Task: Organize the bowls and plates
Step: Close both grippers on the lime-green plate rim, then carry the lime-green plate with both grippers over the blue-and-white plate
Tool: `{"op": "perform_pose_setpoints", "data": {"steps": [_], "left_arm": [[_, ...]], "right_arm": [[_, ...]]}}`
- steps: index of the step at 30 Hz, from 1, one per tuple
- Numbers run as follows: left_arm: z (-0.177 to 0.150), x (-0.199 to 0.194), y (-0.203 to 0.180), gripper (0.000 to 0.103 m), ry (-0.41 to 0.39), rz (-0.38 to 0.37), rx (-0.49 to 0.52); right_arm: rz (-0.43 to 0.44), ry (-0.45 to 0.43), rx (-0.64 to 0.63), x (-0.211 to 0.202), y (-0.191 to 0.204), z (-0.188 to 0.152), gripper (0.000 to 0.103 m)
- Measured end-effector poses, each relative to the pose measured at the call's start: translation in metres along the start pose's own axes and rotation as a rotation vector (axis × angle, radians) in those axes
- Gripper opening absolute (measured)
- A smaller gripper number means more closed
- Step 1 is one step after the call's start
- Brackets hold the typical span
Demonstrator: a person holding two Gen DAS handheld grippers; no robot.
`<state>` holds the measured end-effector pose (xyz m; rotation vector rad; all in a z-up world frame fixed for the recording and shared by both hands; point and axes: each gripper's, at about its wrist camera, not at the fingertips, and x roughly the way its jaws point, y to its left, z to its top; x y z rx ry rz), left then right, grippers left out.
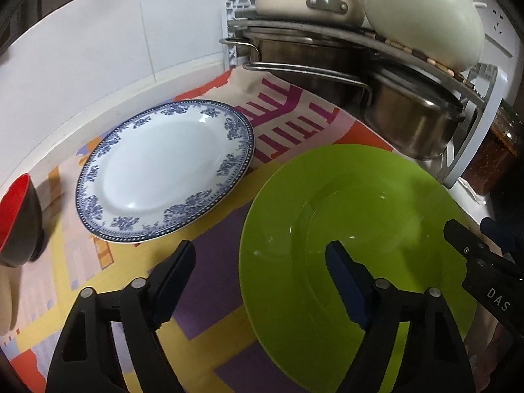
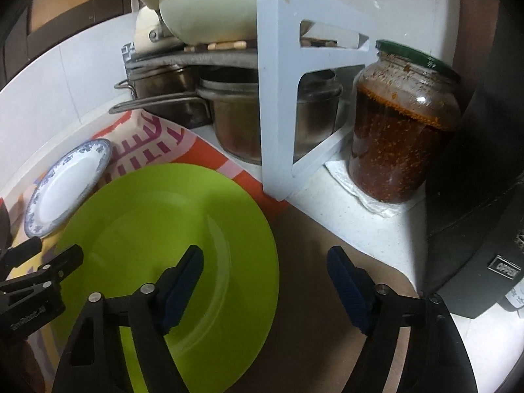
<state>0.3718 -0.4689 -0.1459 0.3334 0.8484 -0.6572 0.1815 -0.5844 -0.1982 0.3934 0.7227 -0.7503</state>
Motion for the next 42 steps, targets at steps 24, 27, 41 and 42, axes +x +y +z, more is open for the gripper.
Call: {"op": "perform_pose_setpoints", "data": {"steps": [24, 27, 41, 42], "left_arm": [[0.008, 0.016, -0.001, 0.042, 0.035, -0.060, -0.014], [0.008, 0.016, -0.001, 0.041, 0.042, -0.058, -0.011], [-0.004, -0.012, 0.014, 0.040, 0.010, -0.030, -0.050], [-0.005, -0.016, 0.016, 0.040, 0.005, -0.025, -0.052]], "right_arm": [[0.046, 0.079, -0.036, 0.018, 0.005, 0.005, 0.042], [0.039, 0.086, -0.041, 0.019, 0.007, 0.006, 0.042], [0.046, 0.063, -0.072, -0.002, 0.017, 0.003, 0.041], [0.048, 0.059, -0.078, -0.005, 0.018, 0.003, 0.041]]}}
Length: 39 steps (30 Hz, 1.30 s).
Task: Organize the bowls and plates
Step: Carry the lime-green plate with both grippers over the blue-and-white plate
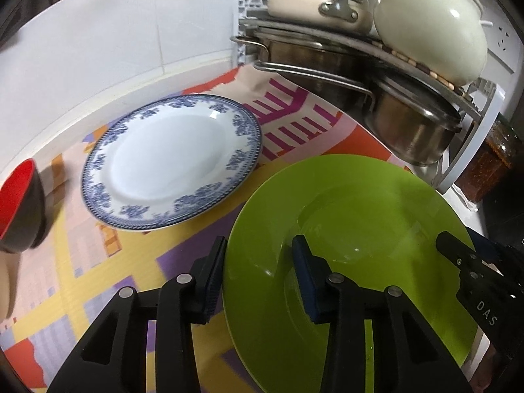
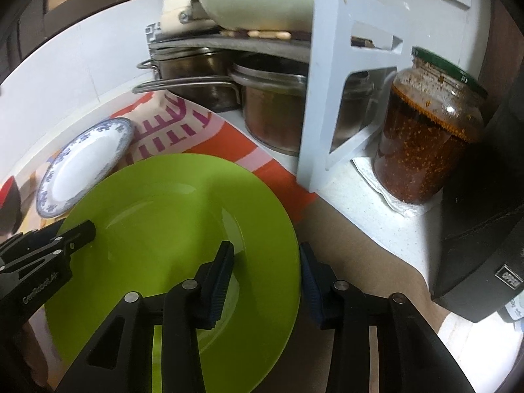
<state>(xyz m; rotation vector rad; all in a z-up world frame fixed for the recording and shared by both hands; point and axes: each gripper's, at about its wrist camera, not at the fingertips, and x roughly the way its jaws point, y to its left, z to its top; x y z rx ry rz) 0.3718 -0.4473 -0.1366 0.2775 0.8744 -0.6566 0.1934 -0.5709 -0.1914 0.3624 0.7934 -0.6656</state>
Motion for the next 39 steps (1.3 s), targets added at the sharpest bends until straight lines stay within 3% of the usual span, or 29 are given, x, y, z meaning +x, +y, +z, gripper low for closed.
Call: {"op": "perform_pose_setpoints", "data": {"steps": [13, 39], "left_arm": [[-0.032, -0.062, 0.044, 0.039, -0.061, 0.063, -0.074], [-0.107, -0.196, 0.153, 0.038, -0.175, 0.207, -0.253]], "right_arm": [[0.063, -0.031, -0.062, -0.044, 0.033, -0.014, 0.041], [0.199, -0.139, -0.248, -0.154, 0.154, -0.049, 0.041]]}}
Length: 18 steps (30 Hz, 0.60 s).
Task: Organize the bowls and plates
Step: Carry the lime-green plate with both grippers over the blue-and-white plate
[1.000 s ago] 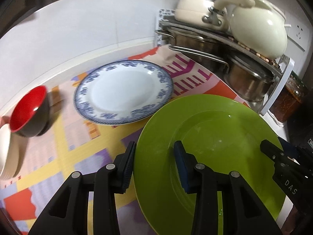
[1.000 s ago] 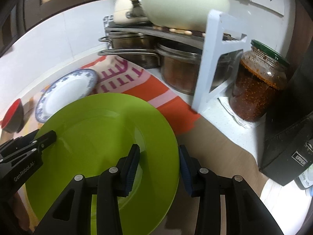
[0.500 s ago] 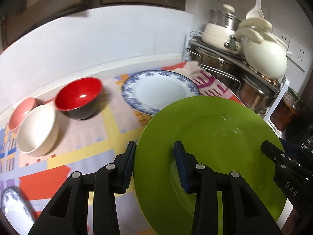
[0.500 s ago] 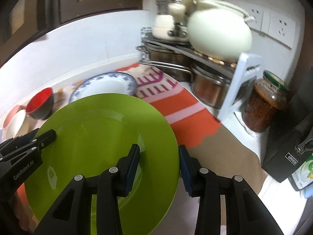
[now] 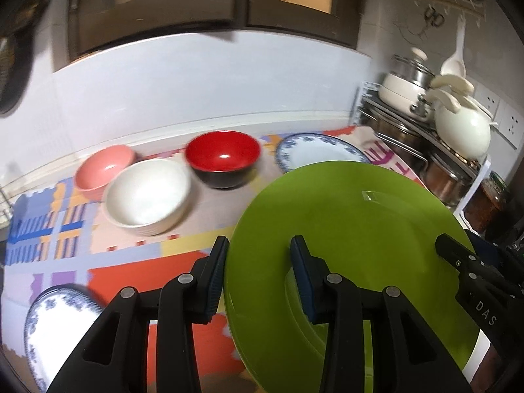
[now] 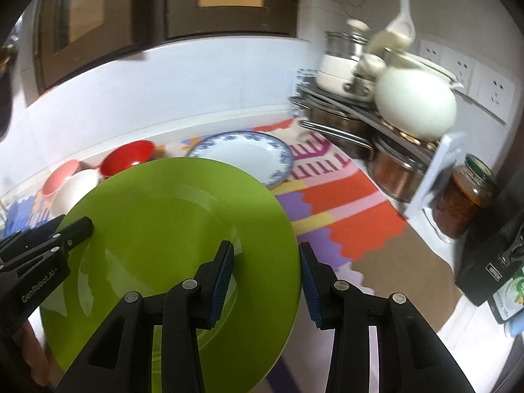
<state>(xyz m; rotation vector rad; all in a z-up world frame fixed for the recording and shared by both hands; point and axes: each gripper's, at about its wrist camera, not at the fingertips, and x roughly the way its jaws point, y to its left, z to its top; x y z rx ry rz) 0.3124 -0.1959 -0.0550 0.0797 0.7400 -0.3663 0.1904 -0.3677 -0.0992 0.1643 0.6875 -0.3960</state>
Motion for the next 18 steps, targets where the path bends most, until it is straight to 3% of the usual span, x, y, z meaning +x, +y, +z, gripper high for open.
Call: {"op": "perform_pose_setpoints", "data": {"steps": [18], "left_arm": [[-0.040, -0.066, 0.118, 0.038, -0.005, 0.153, -0.131]], "right_arm": [[0.153, -0.030, -0.162, -0.035, 0.126, -0.011, 0.041]]}}
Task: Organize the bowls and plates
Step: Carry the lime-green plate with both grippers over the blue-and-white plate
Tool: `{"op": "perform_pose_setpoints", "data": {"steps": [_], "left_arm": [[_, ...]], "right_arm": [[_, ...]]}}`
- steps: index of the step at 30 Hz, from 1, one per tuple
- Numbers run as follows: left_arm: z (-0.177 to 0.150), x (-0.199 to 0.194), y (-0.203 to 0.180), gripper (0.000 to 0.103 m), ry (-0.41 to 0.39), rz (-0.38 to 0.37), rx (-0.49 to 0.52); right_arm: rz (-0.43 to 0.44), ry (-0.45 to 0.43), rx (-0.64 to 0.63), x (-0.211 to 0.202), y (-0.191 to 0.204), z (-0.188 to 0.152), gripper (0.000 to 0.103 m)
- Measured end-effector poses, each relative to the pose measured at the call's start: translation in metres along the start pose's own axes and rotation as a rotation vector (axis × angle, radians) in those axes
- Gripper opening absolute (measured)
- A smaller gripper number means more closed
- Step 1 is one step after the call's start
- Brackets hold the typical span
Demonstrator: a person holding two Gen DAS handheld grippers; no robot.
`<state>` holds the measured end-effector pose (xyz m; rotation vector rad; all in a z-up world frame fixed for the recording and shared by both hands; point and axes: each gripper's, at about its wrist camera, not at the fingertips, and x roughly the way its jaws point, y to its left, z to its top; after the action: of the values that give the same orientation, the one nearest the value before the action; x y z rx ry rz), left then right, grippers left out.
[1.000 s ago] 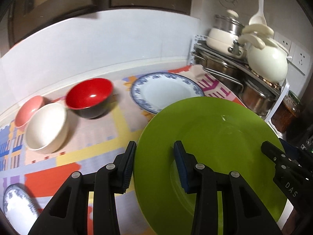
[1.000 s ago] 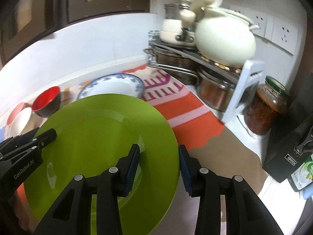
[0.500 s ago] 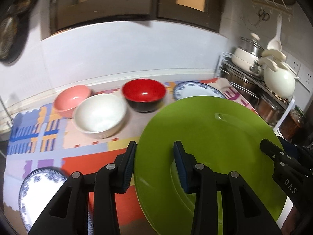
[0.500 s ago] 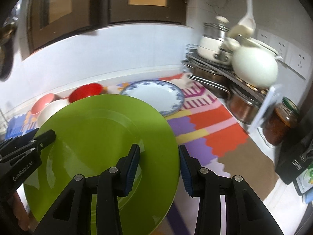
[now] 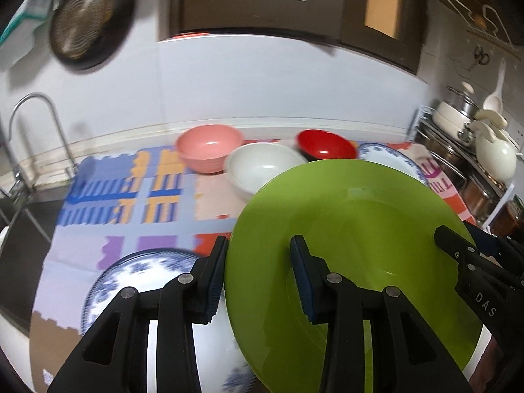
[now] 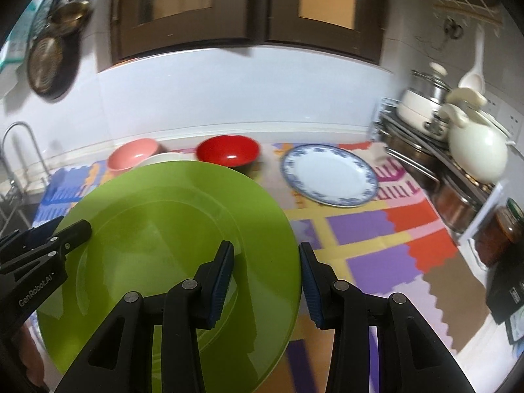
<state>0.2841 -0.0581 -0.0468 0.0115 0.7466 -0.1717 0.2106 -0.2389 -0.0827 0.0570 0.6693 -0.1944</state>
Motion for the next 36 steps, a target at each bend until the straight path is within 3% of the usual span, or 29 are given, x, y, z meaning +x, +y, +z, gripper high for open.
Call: {"op": "perform_pose_setpoints", "data": {"steps": [20, 36], "left_arm": [[-0.044, -0.025, 0.133, 0.039, 0.056, 0.184, -0.146], [-0.069, -0.002, 0.170, 0.039, 0.140, 0.222, -0.141]], "right_arm": [[0.198, 0.053, -0.159, 0.010, 0.138, -0.011, 0.041], [0.246, 0.161, -0.211, 0.041, 0.191, -0.033, 0.041]]}}
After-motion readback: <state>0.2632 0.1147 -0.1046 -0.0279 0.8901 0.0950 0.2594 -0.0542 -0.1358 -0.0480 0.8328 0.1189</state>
